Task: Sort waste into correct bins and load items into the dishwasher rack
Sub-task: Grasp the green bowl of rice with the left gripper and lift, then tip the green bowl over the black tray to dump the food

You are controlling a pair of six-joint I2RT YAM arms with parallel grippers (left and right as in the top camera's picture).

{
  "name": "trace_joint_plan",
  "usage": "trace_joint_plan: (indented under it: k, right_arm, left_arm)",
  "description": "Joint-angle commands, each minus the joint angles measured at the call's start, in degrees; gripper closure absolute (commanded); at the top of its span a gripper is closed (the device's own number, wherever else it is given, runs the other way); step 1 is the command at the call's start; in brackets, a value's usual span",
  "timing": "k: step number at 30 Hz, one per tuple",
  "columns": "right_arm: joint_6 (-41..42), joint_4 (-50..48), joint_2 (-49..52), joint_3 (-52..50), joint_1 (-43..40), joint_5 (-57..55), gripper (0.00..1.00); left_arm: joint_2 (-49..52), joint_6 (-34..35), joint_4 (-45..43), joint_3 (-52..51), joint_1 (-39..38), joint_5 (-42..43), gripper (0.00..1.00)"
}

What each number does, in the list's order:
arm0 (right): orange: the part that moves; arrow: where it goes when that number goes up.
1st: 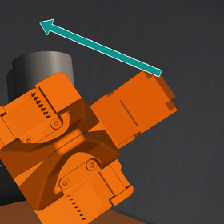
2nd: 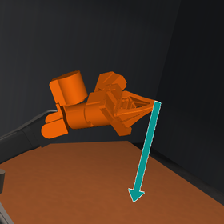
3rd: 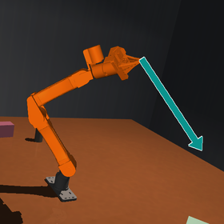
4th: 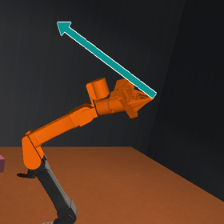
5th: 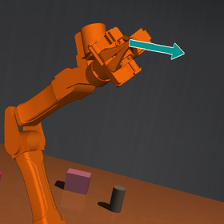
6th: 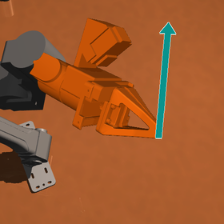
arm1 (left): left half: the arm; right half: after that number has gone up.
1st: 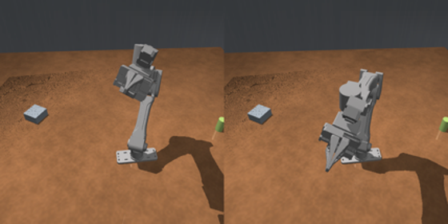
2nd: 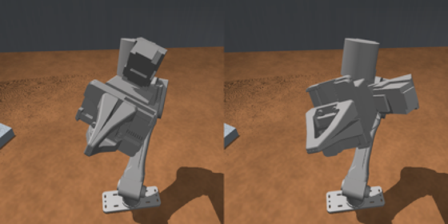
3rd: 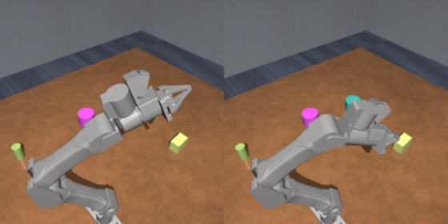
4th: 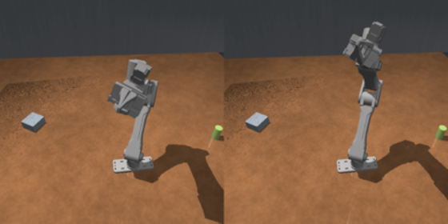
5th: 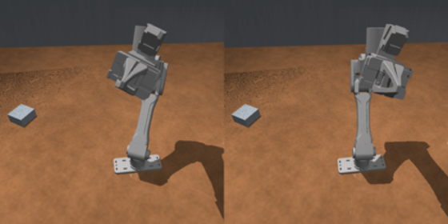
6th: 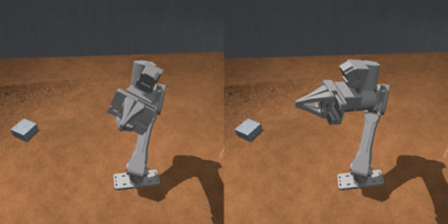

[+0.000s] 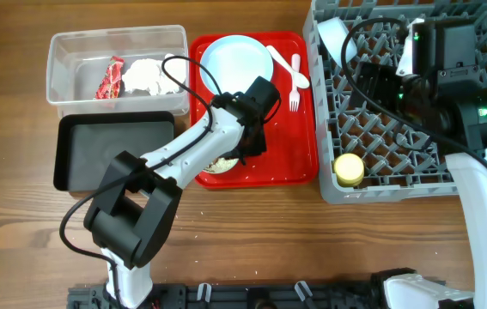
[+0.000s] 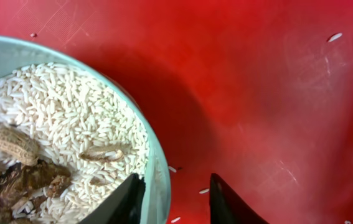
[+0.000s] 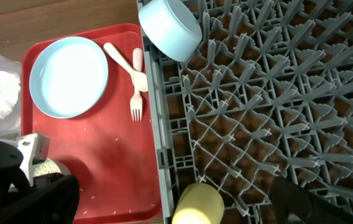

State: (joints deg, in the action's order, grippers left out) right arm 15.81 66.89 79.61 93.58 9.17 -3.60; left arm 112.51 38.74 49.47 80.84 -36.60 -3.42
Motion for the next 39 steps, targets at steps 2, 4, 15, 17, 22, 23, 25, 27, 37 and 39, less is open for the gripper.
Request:
trace_joint_plan:
  k: [2,4,15,17,22,23,25,27,37,39]
  right_arm:
    - [0.70,0.26,0.55,0.04,-0.15,0.24,0.01]
    - [0.66,0.33,0.55,0.04,-0.15,0.22,0.01]
    - [-0.26,1.36,0.55,0.04,-0.15,0.04,0.01]
    - [-0.79,1.51,0.55,0.04,-0.15,0.04,0.01]
    - [-0.79,2.29,0.55,0.04,-0.15,0.04,0.01]
    - [-0.81,2.21,0.55,0.04,-0.15,0.04,0.00]
    - [-0.79,2.14,0.55,0.04,-0.15,0.04,0.01]
    - [-0.76,2.16,0.55,0.04,-0.15,0.07,0.01]
    - [-0.61,1.86,0.57,0.04,-0.15,0.07,0.01]
    - [-0.59,1.38,0.66,0.04,-0.15,0.09,0.01]
  left_arm:
    - [1.05,0.76,-1.66,-1.86,0.07,-1.18,0.69]
    - [1.05,0.76,-1.75,-2.34,0.07,-1.18,0.76]
    - [-2.67,-1.01,2.32,-0.17,0.79,7.28,0.96]
    - [-5.70,-3.23,3.37,1.66,1.95,12.04,0.96]
    - [-15.02,-6.97,8.50,3.93,7.48,18.95,0.96]
    - [-16.98,-8.74,9.94,3.93,9.40,20.46,0.96]
    - [-19.98,-12.04,12.61,3.93,13.75,22.10,0.96]
    - [-21.31,-14.12,14.75,3.93,18.16,22.23,0.96]
    - [-21.20,-37.51,18.29,-2.54,42.84,48.04,0.96]
    - [-20.50,-42.29,17.75,-6.40,49.42,54.80,0.96]
